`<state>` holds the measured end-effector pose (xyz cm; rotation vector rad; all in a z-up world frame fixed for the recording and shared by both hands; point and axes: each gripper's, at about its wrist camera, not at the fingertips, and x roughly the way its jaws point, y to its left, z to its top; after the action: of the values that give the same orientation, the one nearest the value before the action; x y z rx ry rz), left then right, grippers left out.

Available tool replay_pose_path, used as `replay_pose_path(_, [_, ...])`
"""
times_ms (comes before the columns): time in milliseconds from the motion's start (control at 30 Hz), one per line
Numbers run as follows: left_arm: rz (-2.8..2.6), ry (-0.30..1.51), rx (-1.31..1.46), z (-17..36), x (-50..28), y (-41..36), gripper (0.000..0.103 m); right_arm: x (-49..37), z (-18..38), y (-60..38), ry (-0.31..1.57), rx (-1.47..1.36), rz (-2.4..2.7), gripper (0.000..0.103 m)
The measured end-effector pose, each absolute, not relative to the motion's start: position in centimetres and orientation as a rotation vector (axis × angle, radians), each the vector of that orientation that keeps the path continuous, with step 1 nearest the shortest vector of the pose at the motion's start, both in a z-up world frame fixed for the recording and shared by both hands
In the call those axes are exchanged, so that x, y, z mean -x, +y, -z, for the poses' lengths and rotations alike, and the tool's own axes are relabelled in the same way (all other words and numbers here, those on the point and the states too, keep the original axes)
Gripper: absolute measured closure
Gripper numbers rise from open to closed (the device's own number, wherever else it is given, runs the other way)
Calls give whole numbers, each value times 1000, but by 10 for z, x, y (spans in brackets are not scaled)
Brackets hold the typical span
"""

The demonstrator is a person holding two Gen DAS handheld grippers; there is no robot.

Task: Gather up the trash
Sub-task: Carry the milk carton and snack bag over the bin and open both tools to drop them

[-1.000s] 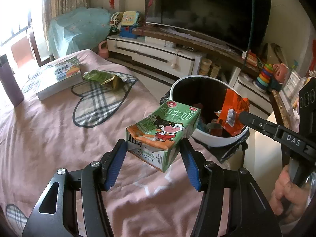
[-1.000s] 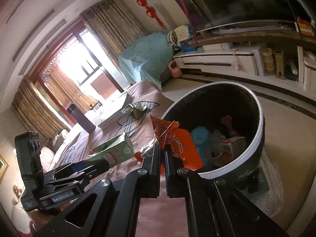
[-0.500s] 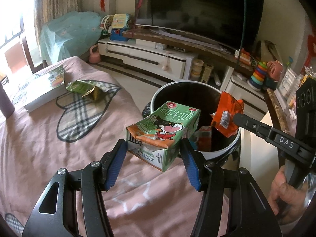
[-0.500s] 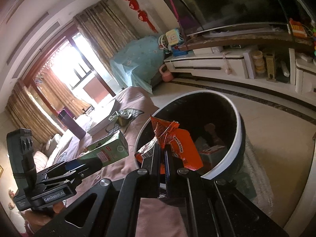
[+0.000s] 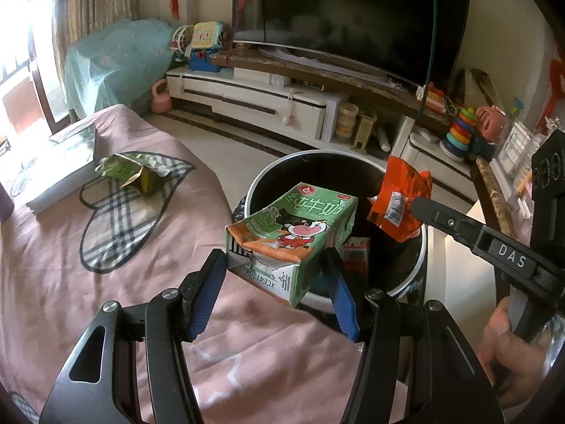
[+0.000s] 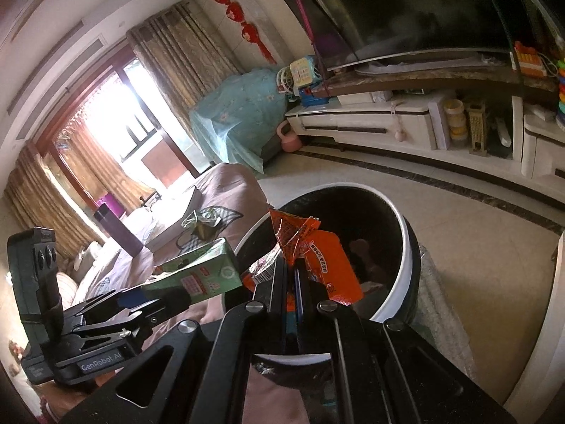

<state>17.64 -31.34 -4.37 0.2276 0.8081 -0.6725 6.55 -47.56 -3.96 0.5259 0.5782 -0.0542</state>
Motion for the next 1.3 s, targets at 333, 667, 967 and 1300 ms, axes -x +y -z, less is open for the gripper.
replay_pose_path(333, [669,828,-250,50,-184,-333,46,-80,42,-486,602,-522,60,100])
replay_pose_path(667, [660,856,-256,58,-193,-346,47,-94,52,-497,643,-527,65,99])
replay_pose_path(967, [652,865,-269,61,-197,-354,47,-102,58,-502,674,-533,68,99])
replay_pose_path(1300, [660,890,-280,65,-201,-359,70,-111,63,-502,702,-515,69,98])
